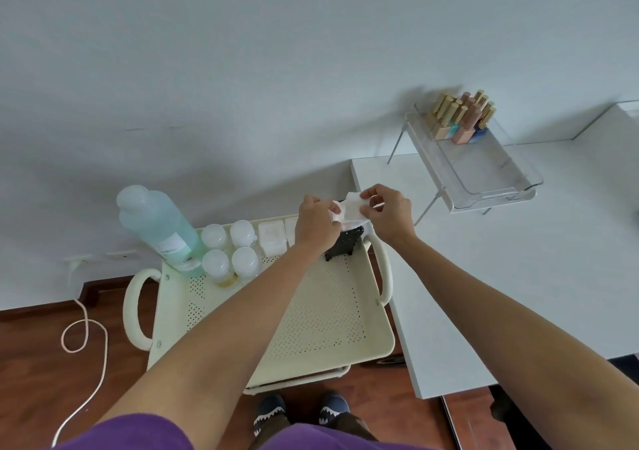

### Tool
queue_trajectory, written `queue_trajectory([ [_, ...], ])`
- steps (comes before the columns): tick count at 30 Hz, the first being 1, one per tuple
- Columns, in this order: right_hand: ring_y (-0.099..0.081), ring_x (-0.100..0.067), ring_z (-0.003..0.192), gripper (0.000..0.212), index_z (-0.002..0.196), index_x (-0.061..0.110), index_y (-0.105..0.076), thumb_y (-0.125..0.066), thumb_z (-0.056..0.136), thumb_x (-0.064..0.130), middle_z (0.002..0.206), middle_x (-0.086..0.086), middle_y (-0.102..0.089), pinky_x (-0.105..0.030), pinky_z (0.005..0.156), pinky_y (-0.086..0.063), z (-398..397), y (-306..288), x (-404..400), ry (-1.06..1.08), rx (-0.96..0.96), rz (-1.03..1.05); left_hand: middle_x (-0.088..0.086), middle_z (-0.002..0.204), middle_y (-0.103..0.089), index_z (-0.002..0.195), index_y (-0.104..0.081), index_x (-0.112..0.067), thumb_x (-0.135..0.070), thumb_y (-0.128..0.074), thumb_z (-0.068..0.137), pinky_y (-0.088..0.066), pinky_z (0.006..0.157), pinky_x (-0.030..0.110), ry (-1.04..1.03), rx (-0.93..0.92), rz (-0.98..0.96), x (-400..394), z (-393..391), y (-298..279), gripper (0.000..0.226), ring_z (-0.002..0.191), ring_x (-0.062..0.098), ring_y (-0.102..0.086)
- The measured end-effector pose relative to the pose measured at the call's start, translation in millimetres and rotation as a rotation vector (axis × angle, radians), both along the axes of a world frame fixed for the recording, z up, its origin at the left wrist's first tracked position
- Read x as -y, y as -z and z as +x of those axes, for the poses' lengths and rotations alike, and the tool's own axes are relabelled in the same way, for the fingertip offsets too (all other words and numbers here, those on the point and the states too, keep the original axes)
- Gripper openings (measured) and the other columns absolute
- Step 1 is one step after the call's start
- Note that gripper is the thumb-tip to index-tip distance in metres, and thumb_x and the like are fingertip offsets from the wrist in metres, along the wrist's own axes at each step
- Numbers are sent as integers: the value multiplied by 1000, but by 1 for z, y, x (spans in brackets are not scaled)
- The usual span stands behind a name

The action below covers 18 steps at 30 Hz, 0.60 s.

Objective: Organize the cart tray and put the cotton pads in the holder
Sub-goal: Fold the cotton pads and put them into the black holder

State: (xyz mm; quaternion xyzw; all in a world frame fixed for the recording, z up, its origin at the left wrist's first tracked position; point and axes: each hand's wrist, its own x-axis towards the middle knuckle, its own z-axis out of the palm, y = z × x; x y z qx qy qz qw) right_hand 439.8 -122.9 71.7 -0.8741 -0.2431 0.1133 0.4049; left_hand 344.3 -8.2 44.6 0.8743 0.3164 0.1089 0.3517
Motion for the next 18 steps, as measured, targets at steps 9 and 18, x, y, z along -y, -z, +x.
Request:
queue_trajectory([
  [9, -59, -16, 82, 25, 105, 13, -72, -72, 82, 6, 95, -7, -67, -24, 78, -51, 5, 19, -16, -112, -53, -153, 7, 118, -48, 111, -67, -23, -15, -63, 84, -43, 81, 24, 2, 21, 6, -8, 0, 0, 28, 114, 22, -45],
  [18, -55, -24, 103, 29, 115, 20, -69, -70, 86, 18, 120, -11, -49, -31, 89, -48, 5, 30, -27, -210, 60, -372, 4, 125, -49, 106, -70, -28, -25, -70, 82, -42, 92, 37, -57, -172, 141, -6, 6, 1, 24, 119, 26, -43],
])
